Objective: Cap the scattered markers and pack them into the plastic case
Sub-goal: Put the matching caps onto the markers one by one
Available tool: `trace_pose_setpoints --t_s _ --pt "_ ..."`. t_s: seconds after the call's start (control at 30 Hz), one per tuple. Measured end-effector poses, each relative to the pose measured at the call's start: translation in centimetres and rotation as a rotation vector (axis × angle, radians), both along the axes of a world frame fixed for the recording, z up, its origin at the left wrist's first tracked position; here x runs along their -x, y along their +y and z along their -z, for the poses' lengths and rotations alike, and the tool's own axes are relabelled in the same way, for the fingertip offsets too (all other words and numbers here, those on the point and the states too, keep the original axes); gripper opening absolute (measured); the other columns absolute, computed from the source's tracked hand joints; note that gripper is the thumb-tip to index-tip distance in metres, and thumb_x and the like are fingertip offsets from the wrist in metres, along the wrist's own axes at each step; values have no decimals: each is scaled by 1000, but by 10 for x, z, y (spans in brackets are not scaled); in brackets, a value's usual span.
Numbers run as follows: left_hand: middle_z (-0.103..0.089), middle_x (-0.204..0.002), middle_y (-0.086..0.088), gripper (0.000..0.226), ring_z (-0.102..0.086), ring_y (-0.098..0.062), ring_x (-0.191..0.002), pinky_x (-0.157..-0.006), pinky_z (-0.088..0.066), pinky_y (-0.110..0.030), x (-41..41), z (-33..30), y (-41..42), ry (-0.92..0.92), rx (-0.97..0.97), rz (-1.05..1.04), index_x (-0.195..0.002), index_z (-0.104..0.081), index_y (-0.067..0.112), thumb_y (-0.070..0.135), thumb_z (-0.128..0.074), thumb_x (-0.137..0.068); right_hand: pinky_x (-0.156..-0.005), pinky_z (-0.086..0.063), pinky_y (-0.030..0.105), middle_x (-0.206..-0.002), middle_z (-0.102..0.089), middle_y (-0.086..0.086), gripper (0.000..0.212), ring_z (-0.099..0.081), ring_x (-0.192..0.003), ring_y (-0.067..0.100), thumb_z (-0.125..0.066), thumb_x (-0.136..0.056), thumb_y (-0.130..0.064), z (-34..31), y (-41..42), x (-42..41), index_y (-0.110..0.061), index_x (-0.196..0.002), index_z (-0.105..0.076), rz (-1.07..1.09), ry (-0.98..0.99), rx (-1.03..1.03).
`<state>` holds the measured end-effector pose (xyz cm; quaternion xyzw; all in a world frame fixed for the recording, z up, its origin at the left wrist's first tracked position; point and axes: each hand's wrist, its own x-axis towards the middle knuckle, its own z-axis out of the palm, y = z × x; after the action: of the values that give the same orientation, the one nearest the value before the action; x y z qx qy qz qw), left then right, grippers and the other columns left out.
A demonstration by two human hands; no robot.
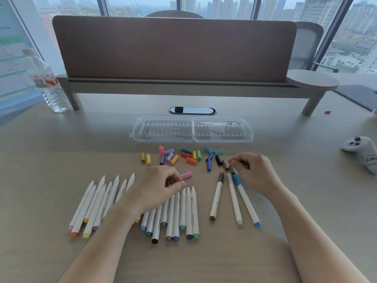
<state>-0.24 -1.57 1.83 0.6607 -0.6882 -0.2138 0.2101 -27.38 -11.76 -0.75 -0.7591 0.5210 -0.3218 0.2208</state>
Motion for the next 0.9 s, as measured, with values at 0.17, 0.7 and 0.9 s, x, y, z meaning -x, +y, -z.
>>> trace_pose_setpoints --t_s 0.17,0.7,0.9 --pt "-57 -78 18 33 -47 28 -92 -70 -41 -10 26 3 6 -44 35 144 -77 -67 24 56 -71 -84 -67 -49 12 -87 -72 -10 13 -64 -77 3 -67 -93 -12 0 1 1 -20 -95 -77 -4 4 2" --pt "-69 -76 6 39 -65 -8 -106 -83 -55 -33 66 -14 0 -480 -101 86 -58 -60 19 42 -53 -89 -65 -51 14 -83 -70 -14 12 -64 -75 5 -66 -93 -15 1 1 0 -21 -92 -76 26 -2 -15" --pt "-52 -54 3 36 -47 -8 -54 -55 -47 -31 43 -4 -16 133 -171 -47 -57 -55 13 38 -61 -83 -59 -48 12 -80 -71 -13 11 -63 -68 5 -67 -93 -17 2 -2 -1 -22 -91 -76 50 -7 -34"
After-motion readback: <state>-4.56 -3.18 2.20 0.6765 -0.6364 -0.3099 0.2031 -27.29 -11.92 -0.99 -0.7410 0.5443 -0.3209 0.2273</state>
